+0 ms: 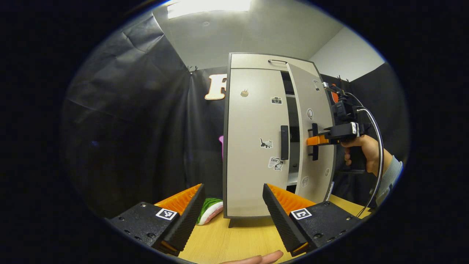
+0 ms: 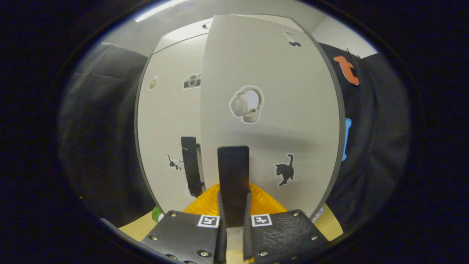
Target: Open the right door of the double-door shoe cabinet with the right hand, and open the left door with the left hand.
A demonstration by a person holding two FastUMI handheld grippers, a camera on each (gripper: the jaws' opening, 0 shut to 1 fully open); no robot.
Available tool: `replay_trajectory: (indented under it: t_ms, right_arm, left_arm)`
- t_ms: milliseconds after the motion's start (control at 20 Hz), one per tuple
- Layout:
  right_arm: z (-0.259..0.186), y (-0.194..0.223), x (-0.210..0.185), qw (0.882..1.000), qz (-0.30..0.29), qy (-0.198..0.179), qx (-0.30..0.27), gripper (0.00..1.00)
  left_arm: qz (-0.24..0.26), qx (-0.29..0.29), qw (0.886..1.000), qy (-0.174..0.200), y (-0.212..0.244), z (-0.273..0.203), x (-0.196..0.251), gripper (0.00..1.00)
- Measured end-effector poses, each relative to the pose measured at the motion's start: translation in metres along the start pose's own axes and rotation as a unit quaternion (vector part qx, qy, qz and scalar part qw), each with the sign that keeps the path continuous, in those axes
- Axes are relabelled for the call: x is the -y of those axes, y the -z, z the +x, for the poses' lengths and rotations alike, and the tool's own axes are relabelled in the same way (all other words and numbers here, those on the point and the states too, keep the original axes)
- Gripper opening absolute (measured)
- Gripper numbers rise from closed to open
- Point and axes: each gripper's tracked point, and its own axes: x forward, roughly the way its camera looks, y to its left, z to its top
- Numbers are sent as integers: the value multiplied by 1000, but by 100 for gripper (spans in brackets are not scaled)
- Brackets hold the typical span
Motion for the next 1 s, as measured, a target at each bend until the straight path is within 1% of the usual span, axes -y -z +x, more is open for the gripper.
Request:
replay_trajectory:
  t_ms: [100, 250, 300, 350, 450, 500, 550, 600, 800, 1000]
  right_arm:
    - [-10, 2, 5, 1000, -12, -4, -2, 17]
    - [-28, 3, 11, 1000, -14, -13, -6, 17]
    - [-34, 3, 14, 1000, -11, -17, -6, 17]
    - [-40, 4, 18, 1000, -7, -21, -7, 17]
    - [-50, 3, 24, 1000, -6, -25, -6, 17]
    - [-54, 4, 27, 1000, -8, -25, -8, 17]
    - [-58, 3, 30, 1000, -7, -25, -9, 17]
    - [-62, 3, 33, 1000, -6, -26, -9, 17]
    - [-78, 2, 48, 1000, -9, -25, -4, 17]
    - [-90, 2, 61, 1000, -11, -20, -2, 17]
  left_arm:
    - [-4, -1, 1000, 2, -1, -1, 7, 97]
    - [-7, -3, 1000, 13, -2, -5, 19, 97]
    - [-7, -3, 1000, 15, -2, -5, 21, 97]
    - [-7, -3, 1000, 17, -2, -7, 22, 95]
    - [-5, -2, 1000, 19, -3, -8, 24, 97]
    - [-5, -2, 1000, 20, -3, -8, 24, 97]
    - [-6, -2, 1000, 20, -4, -8, 25, 95]
    - [-7, -2, 1000, 20, -3, -9, 25, 97]
    - [-8, -3, 1000, 25, -2, -11, 28, 95]
    - [-10, -1, 1000, 23, -3, -13, 32, 97]
